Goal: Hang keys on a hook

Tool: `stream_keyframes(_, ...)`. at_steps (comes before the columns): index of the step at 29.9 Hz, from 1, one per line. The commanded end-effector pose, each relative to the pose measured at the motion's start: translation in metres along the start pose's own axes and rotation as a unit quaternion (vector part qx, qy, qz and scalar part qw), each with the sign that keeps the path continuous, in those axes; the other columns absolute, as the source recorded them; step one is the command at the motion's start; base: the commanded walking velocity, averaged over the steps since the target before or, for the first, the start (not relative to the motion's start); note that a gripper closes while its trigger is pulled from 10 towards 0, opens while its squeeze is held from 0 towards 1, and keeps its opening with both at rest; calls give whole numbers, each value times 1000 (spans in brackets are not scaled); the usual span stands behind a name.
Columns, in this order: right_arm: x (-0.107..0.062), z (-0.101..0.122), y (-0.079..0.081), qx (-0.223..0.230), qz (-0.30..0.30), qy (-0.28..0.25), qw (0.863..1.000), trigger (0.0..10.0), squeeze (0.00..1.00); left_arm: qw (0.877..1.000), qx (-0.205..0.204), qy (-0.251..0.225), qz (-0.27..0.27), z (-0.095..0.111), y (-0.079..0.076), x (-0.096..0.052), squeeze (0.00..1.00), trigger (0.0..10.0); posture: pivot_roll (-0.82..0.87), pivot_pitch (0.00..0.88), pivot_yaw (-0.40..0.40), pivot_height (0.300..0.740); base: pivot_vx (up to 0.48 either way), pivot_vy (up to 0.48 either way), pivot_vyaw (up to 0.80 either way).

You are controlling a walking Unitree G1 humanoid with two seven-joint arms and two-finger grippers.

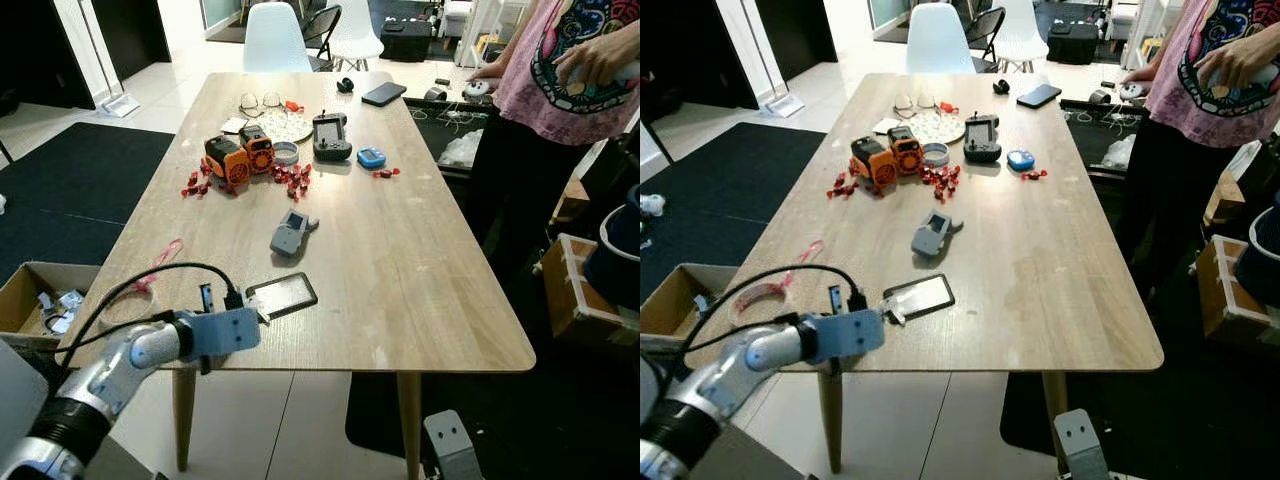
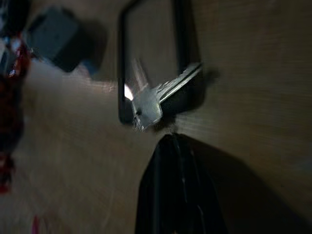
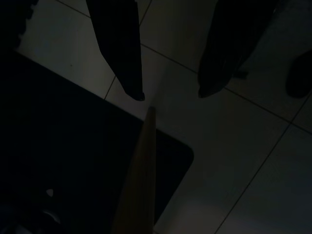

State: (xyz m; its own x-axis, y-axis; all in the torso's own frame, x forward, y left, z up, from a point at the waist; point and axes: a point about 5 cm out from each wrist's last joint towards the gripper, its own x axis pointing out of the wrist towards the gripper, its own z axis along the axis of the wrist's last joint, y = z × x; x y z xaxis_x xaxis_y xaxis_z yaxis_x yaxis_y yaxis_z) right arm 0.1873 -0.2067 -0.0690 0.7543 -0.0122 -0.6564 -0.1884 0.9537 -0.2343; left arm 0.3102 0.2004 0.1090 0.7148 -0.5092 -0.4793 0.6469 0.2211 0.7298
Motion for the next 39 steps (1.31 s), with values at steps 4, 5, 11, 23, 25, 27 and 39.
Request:
stream_keyframes(4,-1,-3,-1,1,-3,6,1000,10000,0,999,-3,49,-10,-24,3,-14,0,10000,7,104,-1,740,0,0,0)
stream_keyframes(5,-1,-3,-1,1,-3,6,1000,10000,0,999,-4,45,-11,-23,3,-13,0,10000,7,104,-1,740,0,0,0)
stream_keyframes(11,-2,-4,-1,2,-3,7,1000,10000,0,1000,-17,8,-9,-10,0,-7,0,10000,5,103,-1,740,0,0,0)
stream_keyframes(23,-2,-5,-2,0,-2,9,1000,10000,0,955,-228,-171,81,26,39,-12,0,10000,7,103,-6,740,0,0,0)
stream_keyframes(25,-2,-5,-1,0,-2,9,1000,10000,0,943,-255,-209,44,36,35,-15,0,10000,7,102,-5,740,0,0,0)
stream_keyframes(27,-2,-5,-2,-1,-1,9,1000,10000,0,932,-274,-238,-18,48,20,-16,0,10000,5,101,-3,740,0,0,0)
stream_keyframes(39,-3,-6,-2,-2,-1,10,1000,10000,0,955,-253,-151,-42,57,-32,2,0,10000,7,94,-5,740,0,0,0)
